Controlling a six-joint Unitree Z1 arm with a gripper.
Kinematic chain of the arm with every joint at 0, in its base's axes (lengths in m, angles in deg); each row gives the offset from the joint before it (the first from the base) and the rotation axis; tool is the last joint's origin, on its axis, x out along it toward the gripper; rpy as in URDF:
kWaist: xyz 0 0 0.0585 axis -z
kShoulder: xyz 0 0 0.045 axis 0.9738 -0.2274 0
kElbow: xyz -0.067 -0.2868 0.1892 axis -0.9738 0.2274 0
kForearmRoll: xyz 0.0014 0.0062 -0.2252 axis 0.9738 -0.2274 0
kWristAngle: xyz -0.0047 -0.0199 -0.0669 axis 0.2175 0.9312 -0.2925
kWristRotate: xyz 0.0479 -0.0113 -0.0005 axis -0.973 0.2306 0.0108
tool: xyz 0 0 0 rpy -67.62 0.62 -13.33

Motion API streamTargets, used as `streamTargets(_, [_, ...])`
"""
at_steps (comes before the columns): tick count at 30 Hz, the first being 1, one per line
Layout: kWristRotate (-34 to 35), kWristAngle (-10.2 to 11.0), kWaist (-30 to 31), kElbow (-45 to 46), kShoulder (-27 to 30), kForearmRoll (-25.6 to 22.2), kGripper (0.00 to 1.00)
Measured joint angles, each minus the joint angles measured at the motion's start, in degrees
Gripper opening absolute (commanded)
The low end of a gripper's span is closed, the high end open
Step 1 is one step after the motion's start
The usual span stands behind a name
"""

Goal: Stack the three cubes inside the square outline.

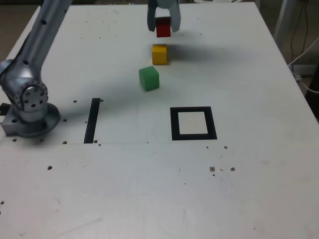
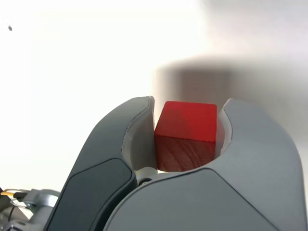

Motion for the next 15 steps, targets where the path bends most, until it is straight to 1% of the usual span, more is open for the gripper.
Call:
streamTargets(4, [2.2,0.0,3.8,1.7,3.5,-0.9,0.2])
streamTargets(7, [3.6,-0.2,6.6,3.5,4.8,-1.2,0.2])
streamTargets(10, [6.2,-0.4,10.3,6.6,6.3,-1.4,0.2])
streamTargets(13, [10.3,-0.9,15.2,9.8,8.2,-1.2,0.2])
streamTargets(15, [11.3,-1.1,17.9,10.5,9.0,-1.1,0.2])
